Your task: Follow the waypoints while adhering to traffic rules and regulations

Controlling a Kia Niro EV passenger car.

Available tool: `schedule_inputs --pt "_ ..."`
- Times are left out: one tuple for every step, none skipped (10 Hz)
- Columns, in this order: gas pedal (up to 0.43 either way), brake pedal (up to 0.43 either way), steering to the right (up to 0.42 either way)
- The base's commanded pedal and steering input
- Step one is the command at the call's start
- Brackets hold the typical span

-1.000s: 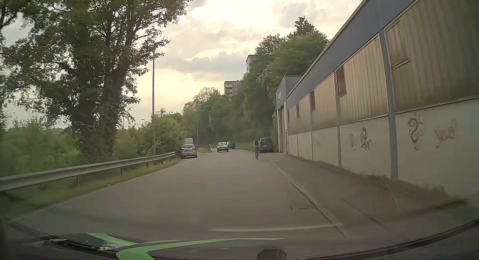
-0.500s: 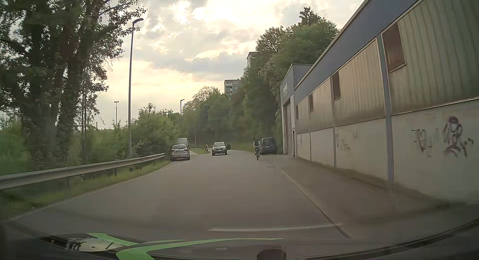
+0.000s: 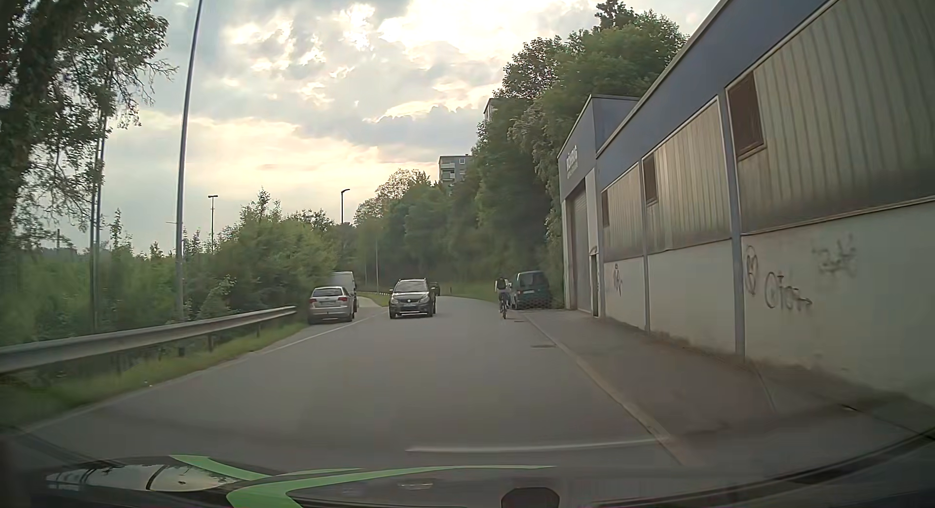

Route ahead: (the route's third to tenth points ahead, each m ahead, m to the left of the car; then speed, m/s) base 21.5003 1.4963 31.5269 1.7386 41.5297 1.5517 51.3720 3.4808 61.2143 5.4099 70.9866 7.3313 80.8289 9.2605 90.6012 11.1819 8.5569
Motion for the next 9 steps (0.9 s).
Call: schedule_inputs --pt "0.059 0.0 -0.005" --pt "0.059 0.0 -0.006" --pt "0.059 0.0 -0.005" --pt "0.059 0.0 -0.005" --pt "0.059 0.0 -0.006" --pt "0.059 0.0 -0.006" --pt "0.059 0.0 -0.007" --pt "0.059 0.0 -0.011" --pt "0.059 0.0 -0.014"
